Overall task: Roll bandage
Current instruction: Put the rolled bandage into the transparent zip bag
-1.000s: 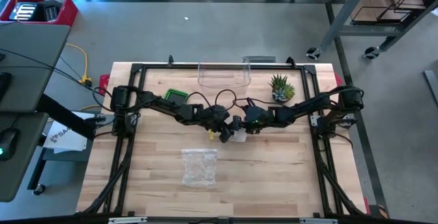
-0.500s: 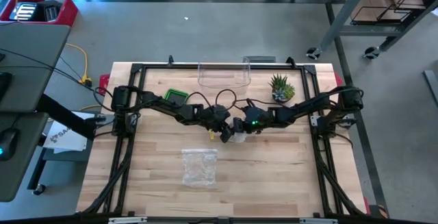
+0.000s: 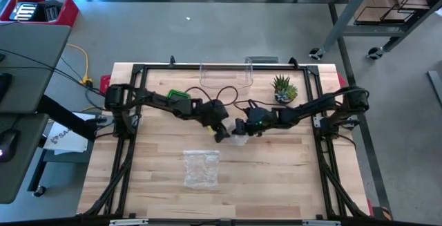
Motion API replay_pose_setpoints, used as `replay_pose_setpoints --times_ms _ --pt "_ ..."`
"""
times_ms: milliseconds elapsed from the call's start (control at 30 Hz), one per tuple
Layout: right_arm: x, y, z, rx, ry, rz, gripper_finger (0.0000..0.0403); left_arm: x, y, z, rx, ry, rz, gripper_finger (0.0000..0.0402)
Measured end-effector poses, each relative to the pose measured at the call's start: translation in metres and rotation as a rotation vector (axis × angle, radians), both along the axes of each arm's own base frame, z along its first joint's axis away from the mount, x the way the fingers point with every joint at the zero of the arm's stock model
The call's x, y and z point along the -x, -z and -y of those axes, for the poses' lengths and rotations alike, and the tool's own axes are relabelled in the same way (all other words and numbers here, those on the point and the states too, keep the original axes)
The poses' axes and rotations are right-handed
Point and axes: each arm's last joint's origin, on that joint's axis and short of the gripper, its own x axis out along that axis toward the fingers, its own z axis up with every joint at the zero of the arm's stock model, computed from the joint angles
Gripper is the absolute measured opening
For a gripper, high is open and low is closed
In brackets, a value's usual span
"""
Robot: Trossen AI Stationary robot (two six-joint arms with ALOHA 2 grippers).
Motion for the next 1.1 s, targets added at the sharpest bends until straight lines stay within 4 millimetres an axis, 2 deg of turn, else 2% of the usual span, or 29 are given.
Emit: replay_pose_setpoints --times_ms 67,233,367,467,633,733,867,1100 --pt "0.001 -0.007 0.003 0.014 0.007 0.017 0.0043 0.013 -0.010 -0.008 -0.051 0.027 -0.058 0.0225" --pt "0.009 -0.022 0.015 0.069 0.015 0.028 0.0043 0.045 -0.048 -0.026 -0.221 0.014 -0.115 0.0225" --pt "0.014 -0.037 0.020 0.110 0.005 0.078 0.0043 0.070 -0.071 -0.027 -0.210 -0.059 -0.032 0.0225" --pt "0.016 -0.042 0.021 0.115 -0.013 0.096 0.0043 0.090 -0.072 -0.016 -0.165 -0.088 -0.017 0.0225" --pt "0.019 -0.042 0.020 0.107 -0.034 0.063 0.0043 0.114 -0.055 0.003 -0.109 -0.139 -0.065 0.0225" --pt "0.026 -0.033 0.018 0.039 -0.045 -0.049 0.0043 0.119 -0.045 0.009 -0.074 -0.177 -0.093 0.0225" --pt "0.030 -0.031 0.008 -0.020 -0.091 -0.106 0.0043 0.112 -0.041 0.012 -0.042 -0.207 -0.030 0.0225" --pt "0.051 -0.023 -0.010 -0.094 -0.106 -0.341 0.0043 0.086 -0.039 0.007 -0.040 -0.264 0.167 0.0225"
